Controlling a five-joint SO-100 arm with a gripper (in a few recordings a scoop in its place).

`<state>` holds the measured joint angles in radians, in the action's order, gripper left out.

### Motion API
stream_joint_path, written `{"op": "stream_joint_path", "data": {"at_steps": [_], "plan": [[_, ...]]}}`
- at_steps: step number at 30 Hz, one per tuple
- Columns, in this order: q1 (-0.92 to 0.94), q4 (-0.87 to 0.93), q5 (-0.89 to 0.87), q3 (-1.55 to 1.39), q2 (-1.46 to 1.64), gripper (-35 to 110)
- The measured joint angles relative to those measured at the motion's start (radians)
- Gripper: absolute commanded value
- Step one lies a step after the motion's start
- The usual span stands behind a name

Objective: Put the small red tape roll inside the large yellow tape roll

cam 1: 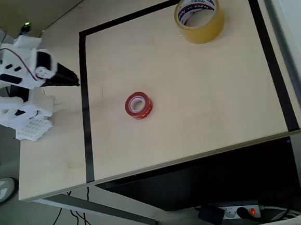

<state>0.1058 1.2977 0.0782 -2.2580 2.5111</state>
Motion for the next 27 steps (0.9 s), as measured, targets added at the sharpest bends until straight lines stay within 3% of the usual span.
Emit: {"op": "stream_joint_path", "data": {"at_steps": [5,15,27], "plan": [[0.117,-0.083,0.083,0.078,-0.218,25],[0.107,-0.12,0.101,0.198,-0.733,27],[0.072,-0.206,0.12,0.202,-0.87,27]]}}
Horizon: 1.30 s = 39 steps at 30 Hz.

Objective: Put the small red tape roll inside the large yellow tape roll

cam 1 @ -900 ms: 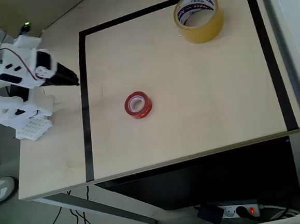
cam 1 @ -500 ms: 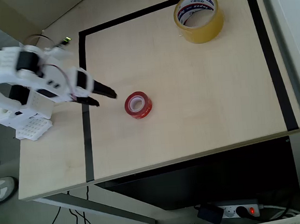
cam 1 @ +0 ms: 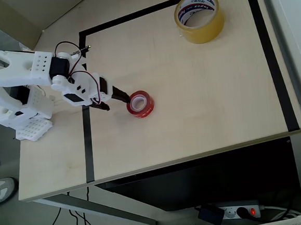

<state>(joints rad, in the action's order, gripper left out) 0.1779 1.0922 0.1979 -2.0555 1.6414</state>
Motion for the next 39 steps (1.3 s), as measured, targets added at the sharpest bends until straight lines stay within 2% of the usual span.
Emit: {"op": "stream_joint_path", "data": {"at_steps": [18,26,34,39], "plan": [[0.005,0.074,0.002,0.046,0.109,27],[0.026,-0.034,0.017,0.08,-0.083,27],[0.034,-0.115,0.017,0.112,-0.196,0],[0.0,-0.064,0.017,0.126,-0.189,0]]}}
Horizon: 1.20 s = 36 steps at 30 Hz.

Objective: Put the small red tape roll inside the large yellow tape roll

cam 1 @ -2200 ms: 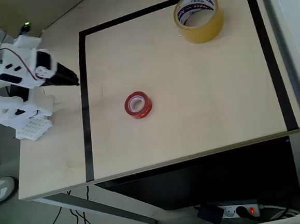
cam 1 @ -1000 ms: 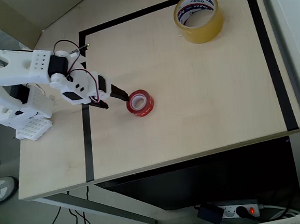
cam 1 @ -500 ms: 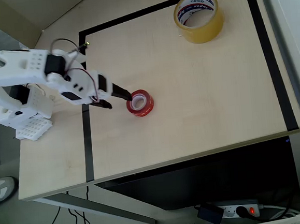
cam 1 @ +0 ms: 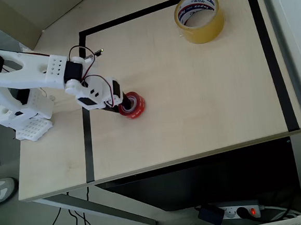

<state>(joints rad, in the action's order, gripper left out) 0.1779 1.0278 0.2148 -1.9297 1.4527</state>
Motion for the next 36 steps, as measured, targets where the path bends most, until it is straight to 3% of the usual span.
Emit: {"op": "stream_joint_path", "data": {"at_steps": [7,14,27,36], "plan": [[-0.16,0.126,0.018,0.063,0.282,0],[-0.264,-0.1,0.018,0.245,0.387,0],[-0.347,-0.189,0.02,0.833,-0.268,0],[-0.393,0.098,0.023,1.582,-0.89,0]]}}
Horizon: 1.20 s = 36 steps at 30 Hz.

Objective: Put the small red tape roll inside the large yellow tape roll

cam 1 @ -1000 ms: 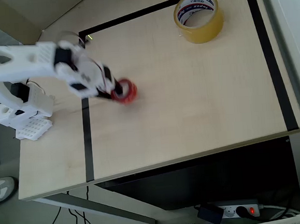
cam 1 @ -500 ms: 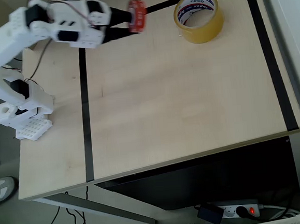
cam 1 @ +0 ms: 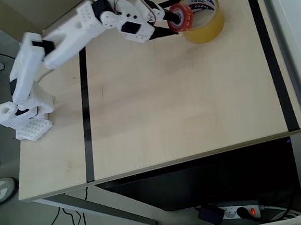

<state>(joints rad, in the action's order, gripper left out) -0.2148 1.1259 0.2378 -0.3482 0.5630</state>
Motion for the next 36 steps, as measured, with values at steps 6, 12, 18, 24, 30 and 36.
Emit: {"op": "stream_joint_path", "data": {"at_steps": [6,12,18,24,30,36], "plan": [[-0.002,0.084,0.003,0.249,-0.13,0],[-0.003,0.089,0.003,0.278,-0.143,0],[-0.005,0.089,0.003,0.278,-0.143,0],[-0.009,0.089,0.003,0.278,-0.143,0],[-0.009,0.089,0.003,0.278,-0.143,0],[-0.009,0.17,0.006,0.319,-0.144,0]]}}
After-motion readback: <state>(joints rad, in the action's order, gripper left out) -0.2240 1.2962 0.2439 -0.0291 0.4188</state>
